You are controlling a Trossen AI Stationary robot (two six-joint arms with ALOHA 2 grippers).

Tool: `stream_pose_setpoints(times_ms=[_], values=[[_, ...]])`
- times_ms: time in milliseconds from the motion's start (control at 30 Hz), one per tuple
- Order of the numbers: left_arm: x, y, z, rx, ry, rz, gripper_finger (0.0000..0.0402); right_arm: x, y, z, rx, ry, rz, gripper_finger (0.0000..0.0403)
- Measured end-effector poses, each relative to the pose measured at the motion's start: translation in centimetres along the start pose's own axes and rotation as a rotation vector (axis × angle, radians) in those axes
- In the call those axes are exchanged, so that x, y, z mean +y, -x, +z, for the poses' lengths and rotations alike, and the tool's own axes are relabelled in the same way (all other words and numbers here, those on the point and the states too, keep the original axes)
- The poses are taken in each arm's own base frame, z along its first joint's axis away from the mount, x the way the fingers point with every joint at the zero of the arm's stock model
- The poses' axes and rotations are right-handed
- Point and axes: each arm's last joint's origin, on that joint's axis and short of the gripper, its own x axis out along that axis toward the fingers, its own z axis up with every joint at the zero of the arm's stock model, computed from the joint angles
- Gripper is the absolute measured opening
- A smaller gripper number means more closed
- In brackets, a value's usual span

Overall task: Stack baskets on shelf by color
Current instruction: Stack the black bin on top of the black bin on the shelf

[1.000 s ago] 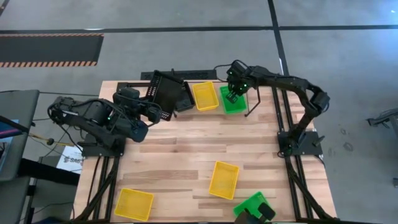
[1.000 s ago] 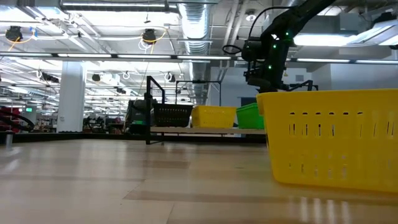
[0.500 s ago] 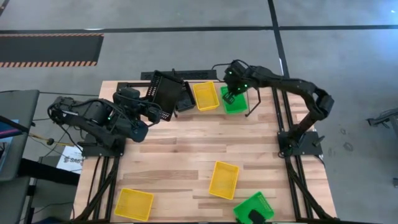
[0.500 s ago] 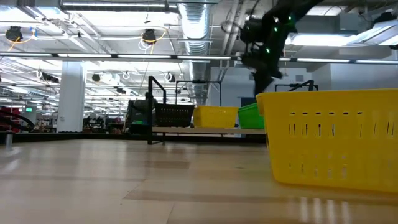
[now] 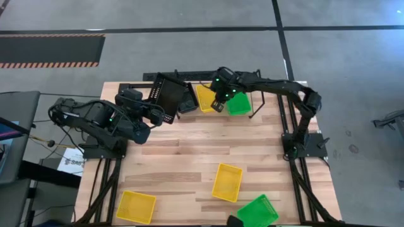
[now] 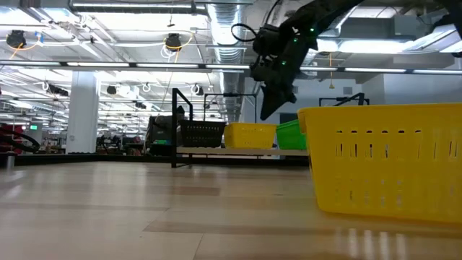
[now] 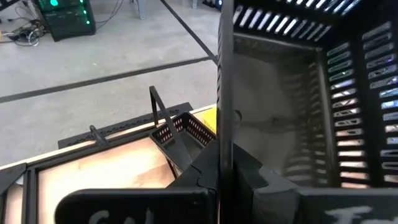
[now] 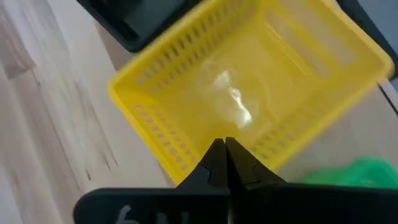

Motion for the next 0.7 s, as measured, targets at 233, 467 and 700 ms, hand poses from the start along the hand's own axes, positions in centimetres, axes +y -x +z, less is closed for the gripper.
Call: stream_pose_setpoints(times_ms=[233,467,700], values=[[0.0,0.0,0.0,0.000,0.001,0.000,0.0000,0.7,-0.7,2.8,-0.030,0.046,0.009,0.0000],[0.0,0.0,0.0,0.001,0.002,0.000,0.0000,0.5,-2.8,3.0,0.055,0.064,0.001,0.0000],[0.0,0.0,-0.1,0.018,0.003,-0.005,0.0000,0.1,-3.9,2.0,0.164,0.090,-0.087,0.0000]])
